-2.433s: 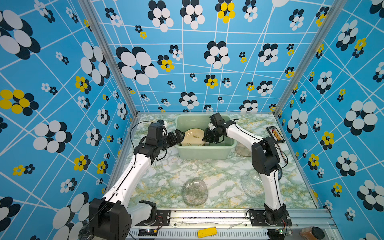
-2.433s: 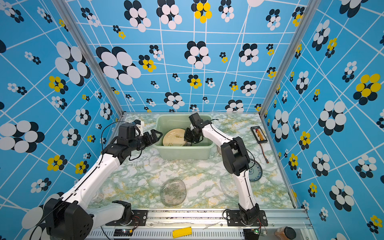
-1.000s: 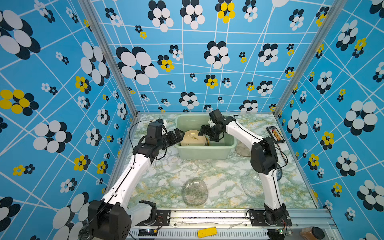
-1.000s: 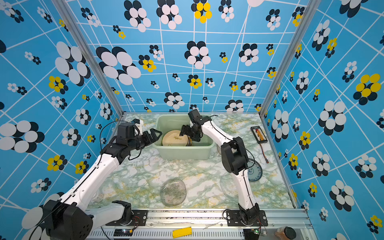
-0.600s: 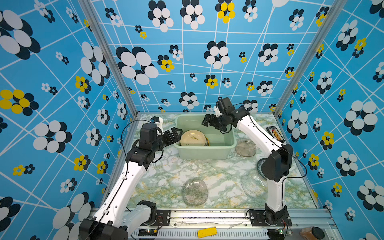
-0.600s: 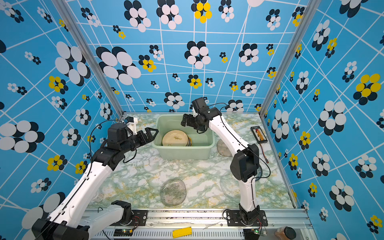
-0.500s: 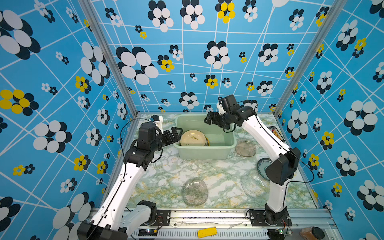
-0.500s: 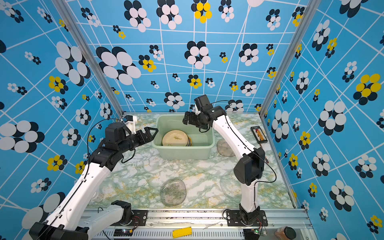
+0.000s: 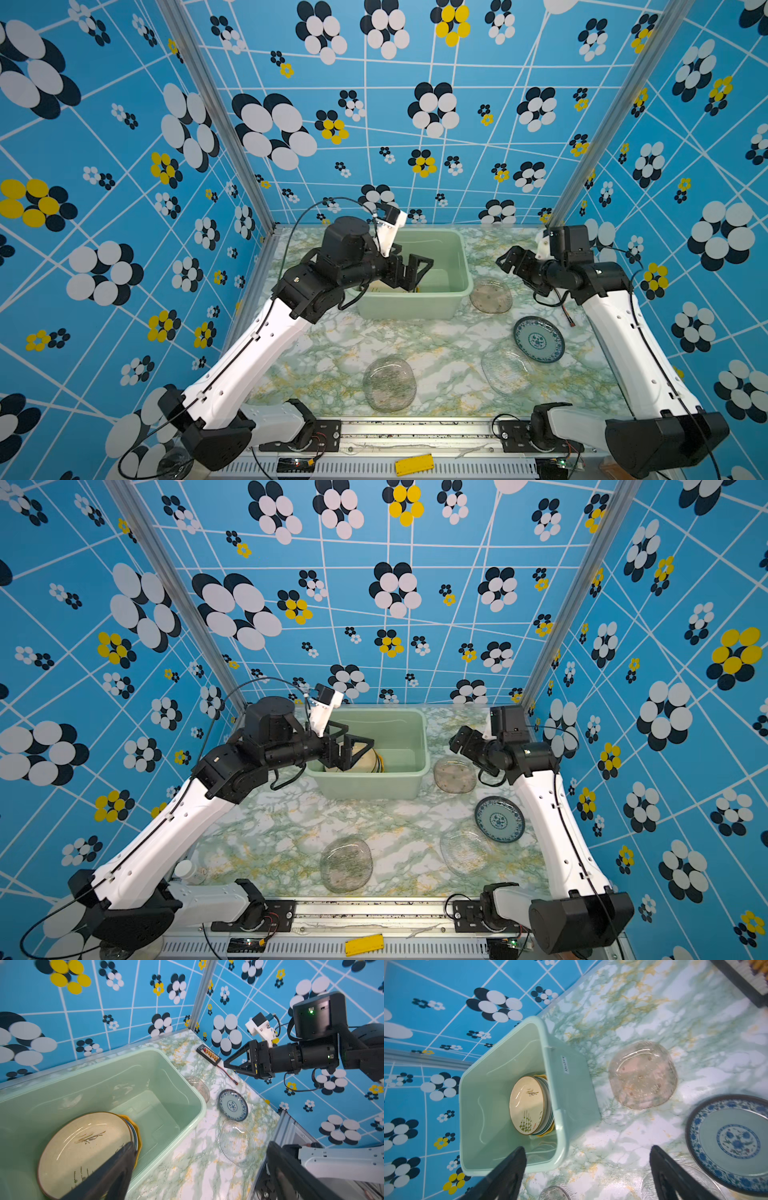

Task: Place the plates into the plastic bin on the countertop
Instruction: 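Open the right gripper and swing both arms toward the blue-and-white floral plate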

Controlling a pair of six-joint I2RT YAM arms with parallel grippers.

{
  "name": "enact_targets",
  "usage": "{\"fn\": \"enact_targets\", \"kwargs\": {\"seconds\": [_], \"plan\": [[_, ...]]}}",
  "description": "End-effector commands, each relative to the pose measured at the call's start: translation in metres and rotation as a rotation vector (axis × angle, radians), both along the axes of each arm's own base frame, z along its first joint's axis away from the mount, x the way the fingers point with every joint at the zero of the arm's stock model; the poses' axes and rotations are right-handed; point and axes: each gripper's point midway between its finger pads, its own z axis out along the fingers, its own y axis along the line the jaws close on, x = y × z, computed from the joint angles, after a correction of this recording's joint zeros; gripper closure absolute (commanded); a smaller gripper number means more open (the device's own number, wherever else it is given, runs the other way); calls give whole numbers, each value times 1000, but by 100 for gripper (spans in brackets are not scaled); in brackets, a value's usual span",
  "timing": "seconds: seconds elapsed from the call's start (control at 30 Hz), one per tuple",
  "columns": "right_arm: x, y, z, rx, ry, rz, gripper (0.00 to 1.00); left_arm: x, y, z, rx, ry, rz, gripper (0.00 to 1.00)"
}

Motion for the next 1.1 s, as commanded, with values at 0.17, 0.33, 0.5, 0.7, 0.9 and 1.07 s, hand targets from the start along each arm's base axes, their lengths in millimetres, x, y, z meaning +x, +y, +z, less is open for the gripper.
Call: {"fn": "enact_targets", "kwargs": {"seconds": [0.17, 0.33, 0.5, 0.7, 0.9, 1.07], "plan": [[-59, -64, -62, 122, 147, -268, 6, -37, -78, -25, 88, 43, -184, 1], [-95, -96, -105, 79, 332, -406, 2, -49, -130, -43, 79, 123, -252, 1], [-118, -119, -125, 95, 394, -512, 1, -45, -172, -77, 86, 324, -274, 1], [-129, -131, -138, 75, 428, -557, 1, -46, -213, -114, 120, 575, -306, 1], [-139, -133, -162, 90, 470, -598, 1, -37, -253, -140, 85, 692, -299, 1], [-141, -138, -173, 115, 495, -653, 1, -38, -283, -167, 68, 750, -277, 1]]}}
